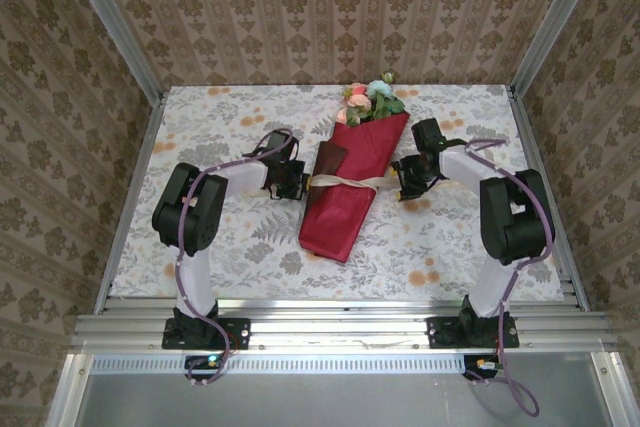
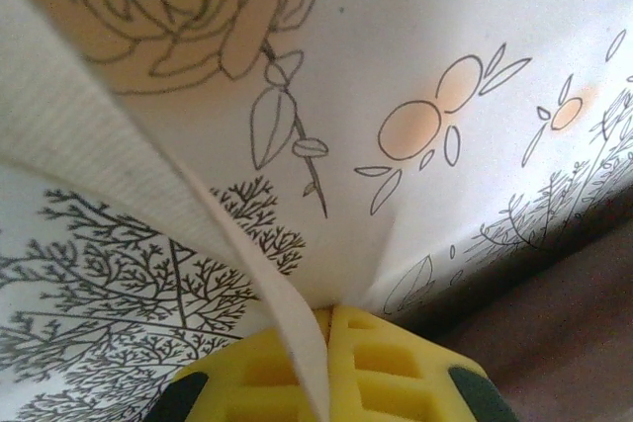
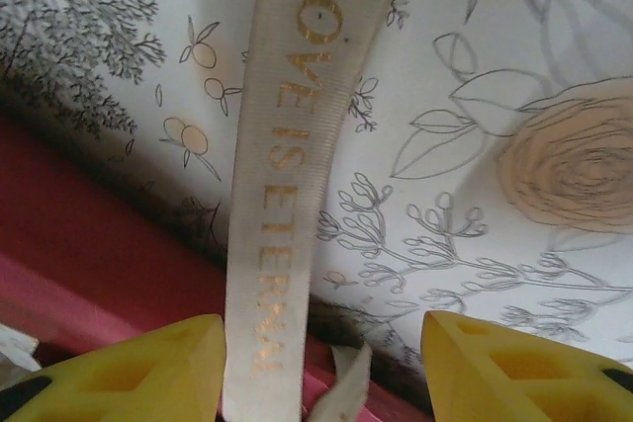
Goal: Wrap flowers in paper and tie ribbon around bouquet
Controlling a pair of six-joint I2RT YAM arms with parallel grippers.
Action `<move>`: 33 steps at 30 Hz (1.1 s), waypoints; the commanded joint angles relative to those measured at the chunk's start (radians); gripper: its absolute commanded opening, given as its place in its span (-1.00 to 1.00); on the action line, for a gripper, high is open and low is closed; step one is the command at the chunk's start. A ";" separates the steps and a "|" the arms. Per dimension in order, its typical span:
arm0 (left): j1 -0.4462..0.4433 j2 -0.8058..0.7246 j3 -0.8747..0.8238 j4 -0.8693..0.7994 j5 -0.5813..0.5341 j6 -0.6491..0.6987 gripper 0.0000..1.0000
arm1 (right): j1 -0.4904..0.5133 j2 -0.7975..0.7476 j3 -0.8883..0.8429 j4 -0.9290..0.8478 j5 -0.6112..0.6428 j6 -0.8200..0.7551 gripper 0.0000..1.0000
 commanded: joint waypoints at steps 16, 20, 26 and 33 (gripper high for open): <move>-0.012 -0.014 0.014 -0.002 0.031 0.046 -1.00 | 0.056 0.083 -0.009 0.143 0.001 0.237 -0.66; 0.000 0.006 0.061 -0.009 0.051 0.087 -1.00 | 0.035 0.028 -0.012 0.083 0.061 0.184 -1.00; 0.095 0.016 0.115 -0.011 0.070 0.180 -1.00 | -0.056 -0.017 -0.024 -0.003 0.061 -0.052 -1.00; 0.234 -0.005 0.068 0.040 0.089 0.220 -1.00 | -0.258 -0.110 -0.155 -0.027 0.068 -0.276 -1.00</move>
